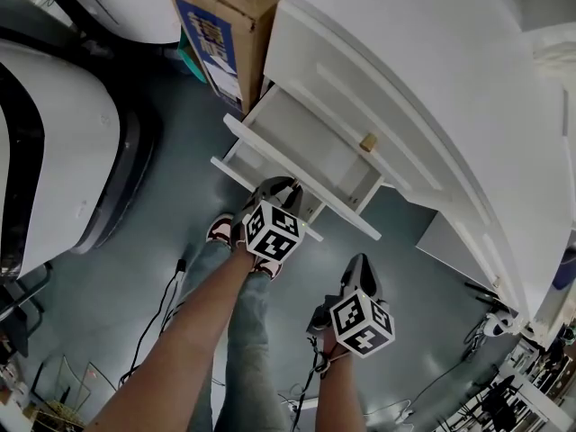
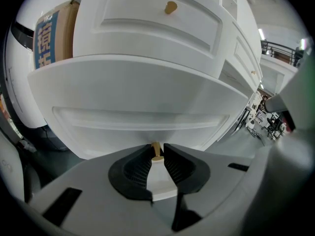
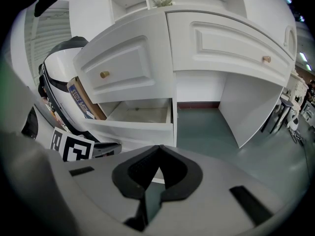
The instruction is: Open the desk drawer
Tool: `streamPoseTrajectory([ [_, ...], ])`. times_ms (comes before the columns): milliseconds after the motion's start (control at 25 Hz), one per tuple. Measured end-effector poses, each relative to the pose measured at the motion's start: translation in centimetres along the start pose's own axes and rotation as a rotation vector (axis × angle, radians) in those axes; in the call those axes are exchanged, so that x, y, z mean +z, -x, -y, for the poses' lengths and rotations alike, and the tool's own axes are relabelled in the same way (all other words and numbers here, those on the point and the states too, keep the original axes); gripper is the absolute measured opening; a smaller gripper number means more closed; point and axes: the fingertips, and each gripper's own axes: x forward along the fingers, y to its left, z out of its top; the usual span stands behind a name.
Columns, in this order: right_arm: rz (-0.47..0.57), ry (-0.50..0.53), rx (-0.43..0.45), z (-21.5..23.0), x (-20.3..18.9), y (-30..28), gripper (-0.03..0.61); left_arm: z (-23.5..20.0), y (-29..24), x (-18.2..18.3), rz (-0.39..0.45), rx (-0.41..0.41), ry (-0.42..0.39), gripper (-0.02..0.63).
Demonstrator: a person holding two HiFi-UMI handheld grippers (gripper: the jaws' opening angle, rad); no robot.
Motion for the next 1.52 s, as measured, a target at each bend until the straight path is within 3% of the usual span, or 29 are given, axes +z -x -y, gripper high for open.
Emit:
streamPoseTrajectory([
  [1520, -0.012, 0.048, 0.031, -1.1, 0.0, 1.4, 0.006, 0.9, 3.1, -3.9, -0.033, -0.02, -0.007, 0.089],
])
